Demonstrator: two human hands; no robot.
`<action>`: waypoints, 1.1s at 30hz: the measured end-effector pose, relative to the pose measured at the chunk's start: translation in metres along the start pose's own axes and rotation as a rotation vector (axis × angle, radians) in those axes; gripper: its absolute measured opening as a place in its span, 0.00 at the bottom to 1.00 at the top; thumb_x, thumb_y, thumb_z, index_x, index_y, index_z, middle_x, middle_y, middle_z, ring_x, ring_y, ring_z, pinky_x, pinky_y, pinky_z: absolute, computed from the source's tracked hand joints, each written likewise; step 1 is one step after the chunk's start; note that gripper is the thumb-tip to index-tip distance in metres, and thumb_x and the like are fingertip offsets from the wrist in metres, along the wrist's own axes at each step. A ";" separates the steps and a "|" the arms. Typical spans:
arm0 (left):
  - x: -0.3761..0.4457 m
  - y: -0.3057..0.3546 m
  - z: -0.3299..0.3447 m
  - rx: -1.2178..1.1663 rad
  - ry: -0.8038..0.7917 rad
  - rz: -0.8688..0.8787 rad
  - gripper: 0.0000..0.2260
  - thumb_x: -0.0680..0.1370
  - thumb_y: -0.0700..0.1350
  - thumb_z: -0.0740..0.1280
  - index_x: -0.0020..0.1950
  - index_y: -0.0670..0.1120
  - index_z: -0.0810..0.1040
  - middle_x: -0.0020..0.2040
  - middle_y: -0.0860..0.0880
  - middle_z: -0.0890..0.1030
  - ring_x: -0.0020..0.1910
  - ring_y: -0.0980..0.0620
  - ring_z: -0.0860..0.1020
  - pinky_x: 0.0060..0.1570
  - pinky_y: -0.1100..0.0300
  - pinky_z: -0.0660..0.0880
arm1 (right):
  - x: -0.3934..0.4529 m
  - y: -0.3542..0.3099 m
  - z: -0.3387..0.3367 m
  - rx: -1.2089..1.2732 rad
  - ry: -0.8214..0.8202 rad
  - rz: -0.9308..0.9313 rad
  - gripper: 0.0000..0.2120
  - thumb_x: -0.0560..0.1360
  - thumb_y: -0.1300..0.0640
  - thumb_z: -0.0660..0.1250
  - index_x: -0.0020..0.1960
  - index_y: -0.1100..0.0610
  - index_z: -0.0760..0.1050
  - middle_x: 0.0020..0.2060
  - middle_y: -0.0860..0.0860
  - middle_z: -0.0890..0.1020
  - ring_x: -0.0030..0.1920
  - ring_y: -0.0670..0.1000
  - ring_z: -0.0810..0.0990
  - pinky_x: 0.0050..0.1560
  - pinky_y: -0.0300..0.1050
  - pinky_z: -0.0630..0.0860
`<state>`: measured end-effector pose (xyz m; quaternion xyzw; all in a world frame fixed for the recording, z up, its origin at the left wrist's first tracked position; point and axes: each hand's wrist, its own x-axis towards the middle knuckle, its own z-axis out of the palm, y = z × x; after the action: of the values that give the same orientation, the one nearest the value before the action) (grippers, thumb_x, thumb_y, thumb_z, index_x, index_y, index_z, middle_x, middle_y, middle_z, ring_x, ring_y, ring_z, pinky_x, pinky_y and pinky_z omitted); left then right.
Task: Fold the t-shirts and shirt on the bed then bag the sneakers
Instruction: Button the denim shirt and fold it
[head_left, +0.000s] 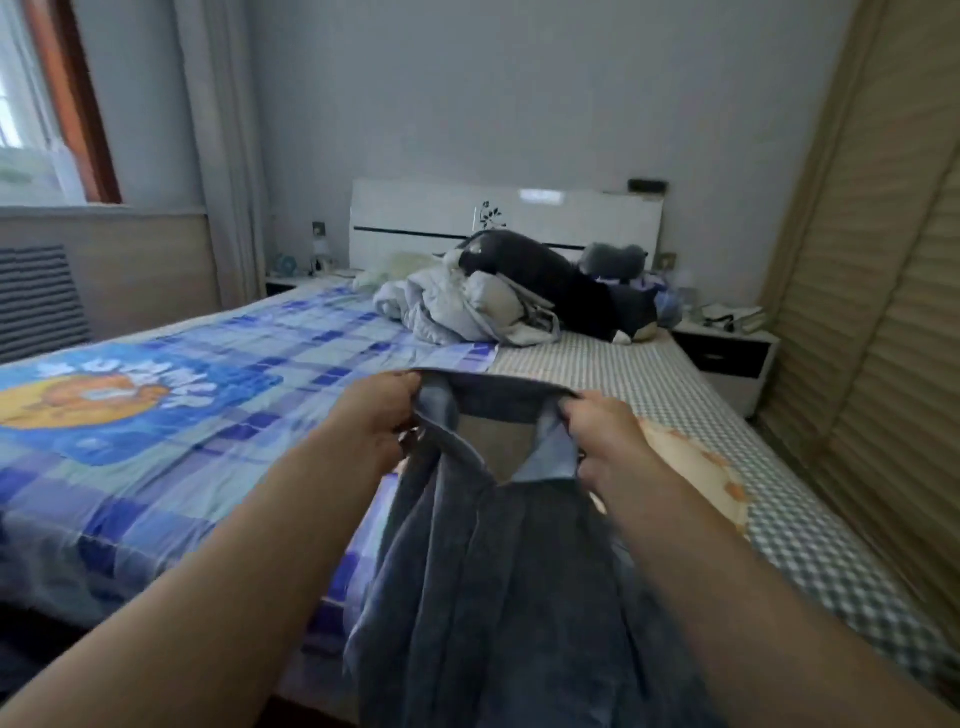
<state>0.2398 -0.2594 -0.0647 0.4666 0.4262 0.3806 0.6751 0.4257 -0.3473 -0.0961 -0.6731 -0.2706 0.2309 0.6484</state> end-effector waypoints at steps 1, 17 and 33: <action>-0.013 0.035 0.006 0.002 -0.031 0.051 0.11 0.85 0.42 0.60 0.44 0.48 0.74 0.39 0.49 0.75 0.35 0.53 0.72 0.34 0.58 0.68 | 0.006 -0.042 -0.005 0.050 -0.015 -0.021 0.15 0.80 0.65 0.63 0.65 0.66 0.76 0.58 0.59 0.82 0.48 0.52 0.76 0.41 0.40 0.76; -0.169 0.396 0.079 0.169 -0.088 0.974 0.07 0.73 0.37 0.63 0.46 0.45 0.79 0.45 0.41 0.82 0.42 0.43 0.81 0.40 0.48 0.83 | -0.037 -0.450 -0.069 0.649 -0.137 -0.615 0.10 0.76 0.66 0.69 0.57 0.62 0.82 0.53 0.62 0.84 0.46 0.60 0.83 0.40 0.49 0.82; -0.035 0.059 0.058 -0.584 -0.395 -0.277 0.18 0.83 0.32 0.50 0.43 0.31 0.76 0.40 0.35 0.80 0.34 0.38 0.82 0.36 0.48 0.82 | 0.133 -0.083 -0.066 0.317 0.105 0.228 0.16 0.79 0.59 0.63 0.67 0.57 0.72 0.61 0.58 0.79 0.51 0.59 0.80 0.45 0.54 0.82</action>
<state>0.2750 -0.2927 0.0108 0.2568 0.2203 0.2938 0.8940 0.5633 -0.3080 -0.0046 -0.6001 -0.1187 0.3072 0.7290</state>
